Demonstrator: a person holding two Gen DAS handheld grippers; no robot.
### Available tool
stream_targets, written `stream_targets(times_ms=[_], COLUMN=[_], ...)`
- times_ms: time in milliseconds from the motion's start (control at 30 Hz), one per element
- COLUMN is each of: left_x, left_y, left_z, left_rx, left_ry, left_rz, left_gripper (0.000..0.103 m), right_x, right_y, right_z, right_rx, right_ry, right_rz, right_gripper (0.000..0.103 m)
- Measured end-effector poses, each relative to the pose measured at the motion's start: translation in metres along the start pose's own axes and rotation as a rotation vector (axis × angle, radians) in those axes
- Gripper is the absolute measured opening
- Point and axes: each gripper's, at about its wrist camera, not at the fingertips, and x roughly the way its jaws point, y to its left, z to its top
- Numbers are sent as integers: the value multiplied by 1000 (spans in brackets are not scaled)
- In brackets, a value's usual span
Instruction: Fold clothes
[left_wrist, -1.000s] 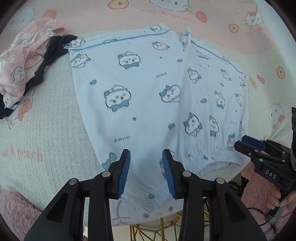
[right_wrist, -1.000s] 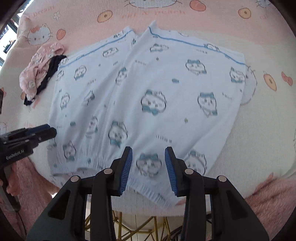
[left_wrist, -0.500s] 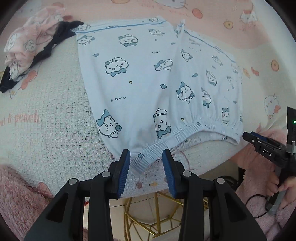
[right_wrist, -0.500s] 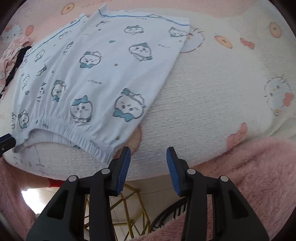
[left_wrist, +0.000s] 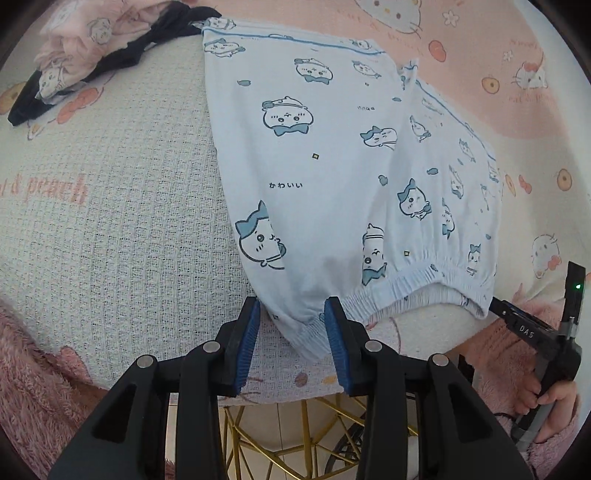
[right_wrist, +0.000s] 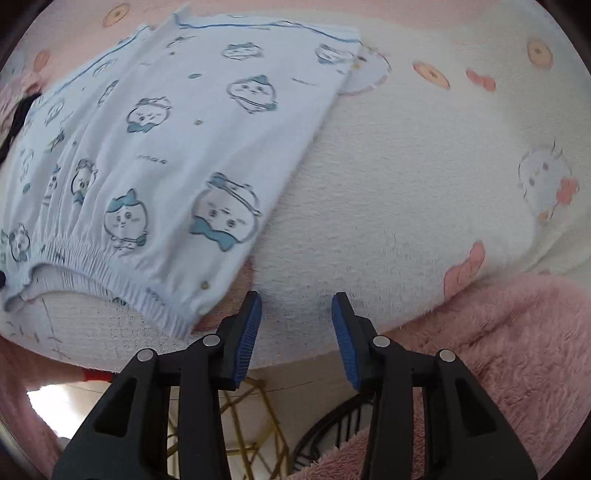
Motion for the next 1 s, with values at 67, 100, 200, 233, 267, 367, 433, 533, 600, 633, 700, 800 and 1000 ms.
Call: stream_targets(times_ms=[67, 100, 200, 233, 267, 367, 433, 533, 600, 633, 700, 800, 1000], left_x=[-9, -12, -7, -4, -2, -7, -12, -3, 5, 9, 8, -1, -24], left_y=[-9, -12, -14, -13, -13, -14, -15, -21, -25, -27, -32, -26, 21], left_z=[2, 3, 3, 1, 0, -4, -3, -5, -7, -8, -10, -10, 1], left_rx=[37, 49, 58, 60, 60, 56, 53, 84, 109, 121, 151, 139, -68], left_ry=[-55, -73, -58, -46, -41, -70, -100, -70, -44, -31, -32, -41, -107], left_rz=[3, -3, -2, 4, 6, -3, -16, 12, 35, 46, 59, 56, -8], left_gripper=[38, 38, 38, 38, 38, 38, 38, 39, 39, 39, 39, 39, 39], right_x=[-9, -20, -53, -55, -57, -39, -28, -10, -2, -5, -7, -5, -12], right_y=[-7, -5, 10, 24, 38, 88, 103, 110, 111, 106, 96, 75, 50], right_z=[0, -1, -3, -2, -1, -4, -7, -7, -7, -10, -15, -16, -12], right_rx=[32, 23, -50, -102, -154, -261, -301, -345, -365, -367, -363, -290, -150], right_ry=[-49, -103, -271, -285, -293, -239, -228, -200, -184, -180, -167, -122, -113], right_rz=[28, 56, 147, 175, 205, 213, 197, 151, 117, 97, 47, 35, 139], right_gripper=[39, 39, 40, 40, 40, 40, 39, 39, 39, 40, 40, 41, 42])
